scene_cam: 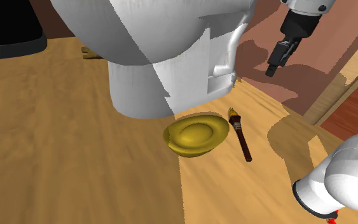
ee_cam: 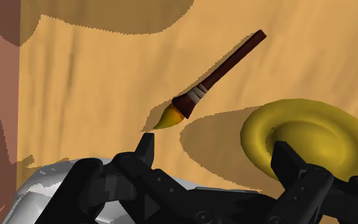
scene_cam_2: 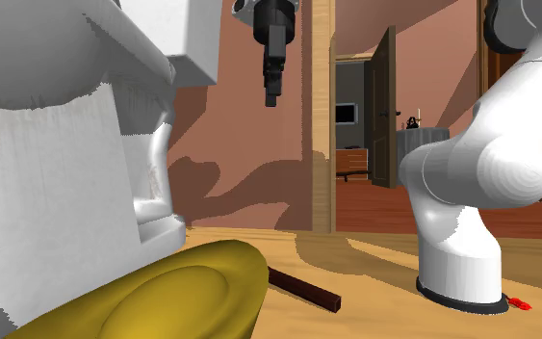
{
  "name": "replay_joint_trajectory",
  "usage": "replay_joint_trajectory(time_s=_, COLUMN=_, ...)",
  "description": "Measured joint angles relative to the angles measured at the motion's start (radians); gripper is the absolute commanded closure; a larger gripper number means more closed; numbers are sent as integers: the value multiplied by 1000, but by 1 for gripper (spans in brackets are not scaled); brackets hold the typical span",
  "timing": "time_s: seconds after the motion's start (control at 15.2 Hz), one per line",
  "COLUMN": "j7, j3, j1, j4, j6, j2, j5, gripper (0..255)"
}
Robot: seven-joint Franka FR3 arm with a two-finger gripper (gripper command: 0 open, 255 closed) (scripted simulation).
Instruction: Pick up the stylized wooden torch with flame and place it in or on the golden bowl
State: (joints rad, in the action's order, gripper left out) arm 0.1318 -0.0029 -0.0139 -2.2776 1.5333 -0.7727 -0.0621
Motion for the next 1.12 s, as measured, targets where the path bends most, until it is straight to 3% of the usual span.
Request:
replay_joint_trajectory(time_s=0.33, j7=-67, j3=5, j1=-23, j4=-120, j6=100, j2=-32, j5=15, gripper=0)
replay_joint_trajectory(time_s=0.92, j7=-256, j3=21, j1=-88, j4=-449, j6=448, j2=-54, j5=59, gripper=0)
replay_joint_trajectory(time_s=1.12, j7=-317, j3=30, j1=-109, j4=-533, j6=587, j2=-12, j5=77, gripper=0)
